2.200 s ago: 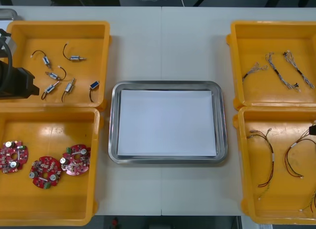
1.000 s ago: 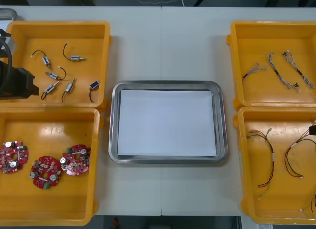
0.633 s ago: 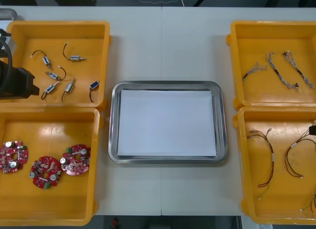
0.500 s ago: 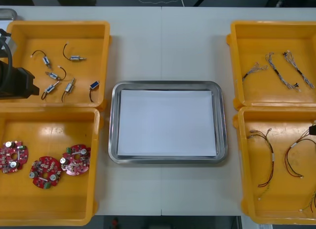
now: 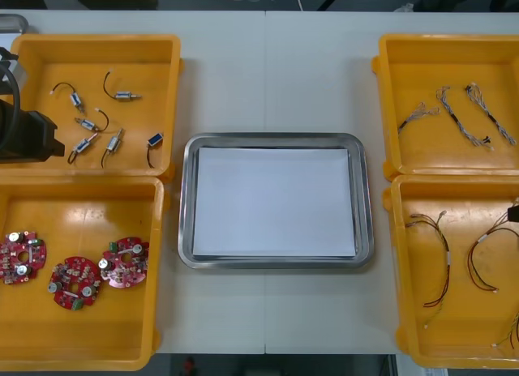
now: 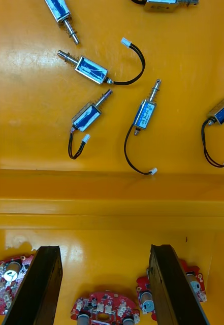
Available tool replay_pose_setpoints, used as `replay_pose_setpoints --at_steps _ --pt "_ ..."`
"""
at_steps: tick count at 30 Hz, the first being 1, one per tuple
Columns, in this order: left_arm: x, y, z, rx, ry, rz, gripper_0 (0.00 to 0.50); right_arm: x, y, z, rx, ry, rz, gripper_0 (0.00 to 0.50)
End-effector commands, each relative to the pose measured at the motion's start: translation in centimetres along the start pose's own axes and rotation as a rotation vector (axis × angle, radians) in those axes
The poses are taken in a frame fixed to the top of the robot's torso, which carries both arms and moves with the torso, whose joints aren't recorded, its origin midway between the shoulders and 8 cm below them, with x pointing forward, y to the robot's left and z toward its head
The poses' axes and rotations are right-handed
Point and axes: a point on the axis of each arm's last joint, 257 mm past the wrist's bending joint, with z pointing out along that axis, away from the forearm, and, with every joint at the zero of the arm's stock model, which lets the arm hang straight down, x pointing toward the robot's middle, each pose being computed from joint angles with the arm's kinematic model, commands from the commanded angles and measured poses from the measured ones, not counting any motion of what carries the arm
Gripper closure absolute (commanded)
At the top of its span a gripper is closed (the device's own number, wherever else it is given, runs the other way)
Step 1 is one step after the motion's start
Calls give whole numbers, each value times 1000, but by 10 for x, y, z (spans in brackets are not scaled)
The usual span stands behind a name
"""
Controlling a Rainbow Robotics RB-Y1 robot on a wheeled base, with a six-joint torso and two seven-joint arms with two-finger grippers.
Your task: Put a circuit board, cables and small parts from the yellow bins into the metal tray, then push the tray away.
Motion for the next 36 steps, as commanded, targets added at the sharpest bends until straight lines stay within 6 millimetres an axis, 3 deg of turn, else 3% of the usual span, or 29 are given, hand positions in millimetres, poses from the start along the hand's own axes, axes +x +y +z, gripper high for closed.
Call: replay_pose_setpoints --at_steps 1,36 --pt "-3 -5 -1 6 -14 -29 0 6 6 0 -4 10 0 0" --pt "-3 -5 -1 6 -14 -29 0 6 6 0 -4 10 0 0"
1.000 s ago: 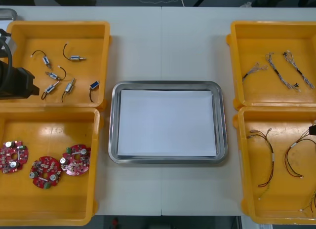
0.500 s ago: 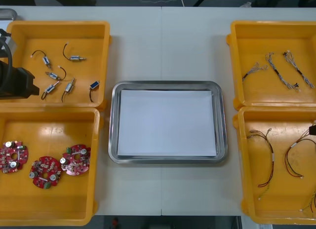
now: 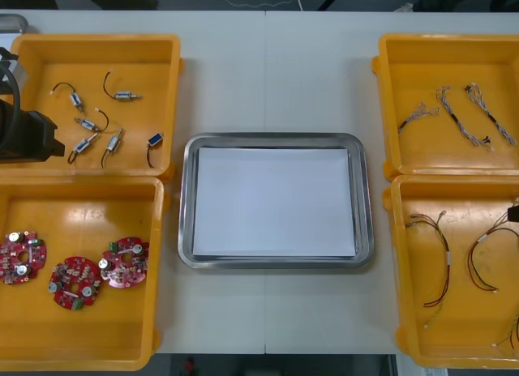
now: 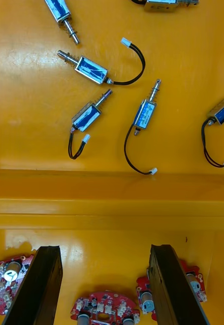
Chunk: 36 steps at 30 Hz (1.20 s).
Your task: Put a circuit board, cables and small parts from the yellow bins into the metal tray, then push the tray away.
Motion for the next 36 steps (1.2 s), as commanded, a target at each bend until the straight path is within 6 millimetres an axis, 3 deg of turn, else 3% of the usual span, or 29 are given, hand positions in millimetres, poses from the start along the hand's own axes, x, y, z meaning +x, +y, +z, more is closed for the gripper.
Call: replay_pose_setpoints --at_steps 1,11,12,14,25,30,36 --pt "-3 -5 -1 6 -14 -29 0 6 6 0 -4 10 0 0" --pt "-3 -5 -1 6 -14 -29 0 6 6 0 -4 10 0 0" --pt "31 -9 23 19 80 -90 0 6 6 0 -4 10 0 0" --pt "34 -10 25 23 88 -93 0 0 -1 -4 14 0 -1 0" --pt "27 -13 17 29 69 -69 0 4 -5 -5 23 6 -6 0" --pt "24 -11 10 26 60 -31 0 4 -19 -10 48 -5 30 0" --pt "25 -15 0 53 70 20 0 20 -35 -8 81 21 59 0"
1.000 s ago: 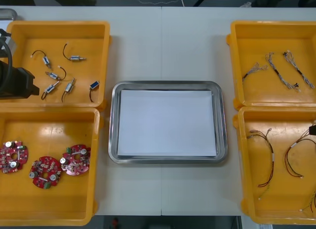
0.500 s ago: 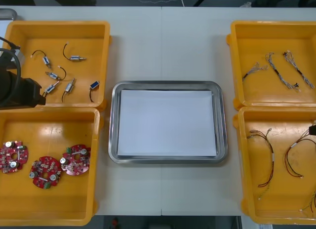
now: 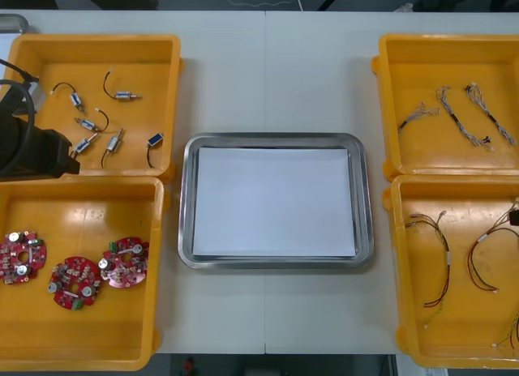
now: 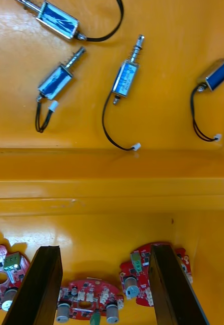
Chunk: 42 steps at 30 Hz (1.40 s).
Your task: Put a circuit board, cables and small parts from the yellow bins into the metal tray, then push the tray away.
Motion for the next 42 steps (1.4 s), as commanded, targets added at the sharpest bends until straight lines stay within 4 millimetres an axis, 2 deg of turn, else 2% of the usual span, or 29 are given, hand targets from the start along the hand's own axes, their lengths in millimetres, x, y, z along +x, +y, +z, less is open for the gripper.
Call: replay_pose_setpoints --at_steps 1,5,13,17,22,31,38,42 --pt "-1 3 -19 -19 -10 35 0 16 -35 -10 82 11 62 0" --pt "1 4 -25 -13 2 68 0 30 -48 -11 99 31 87 0" --pt "20 21 -33 -78 26 167 0 64 -73 -14 134 82 152 0" --pt "30 25 -31 -106 39 235 0 82 -82 -14 149 116 175 0" --pt "43 24 -25 -105 51 307 0 90 -88 -4 139 102 220 0" --pt "61 34 -28 -90 98 499 0 100 -86 23 77 105 366 0" --pt "78 47 -26 -85 129 655 0 100 -68 39 51 111 477 0" --pt "91 53 -20 -67 138 741 0 101 -61 55 29 113 522 0"
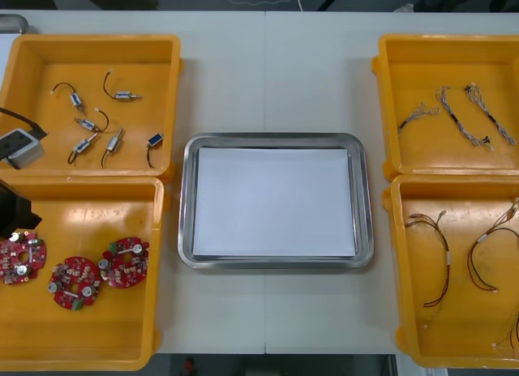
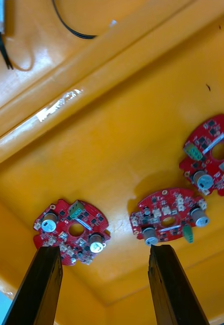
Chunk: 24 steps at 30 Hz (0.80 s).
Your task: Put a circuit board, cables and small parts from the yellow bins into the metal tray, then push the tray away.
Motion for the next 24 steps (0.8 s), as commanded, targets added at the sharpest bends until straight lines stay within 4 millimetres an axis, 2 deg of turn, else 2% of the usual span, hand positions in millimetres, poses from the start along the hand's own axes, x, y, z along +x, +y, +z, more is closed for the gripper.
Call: replay_pose_setpoints --at_steps 1,13,18,24 --pt "28 -4 4 3 45 143 0 18 8 25 -30 37 56 0" --pt "61 1 18 14 93 344 0 37 7 47 -42 52 55 0" --pt "69 5 33 16 95 399 0 47 3 60 -52 49 59 0" --pt "73 7 51 10 72 415 0 46 -1 70 -60 40 73 0"
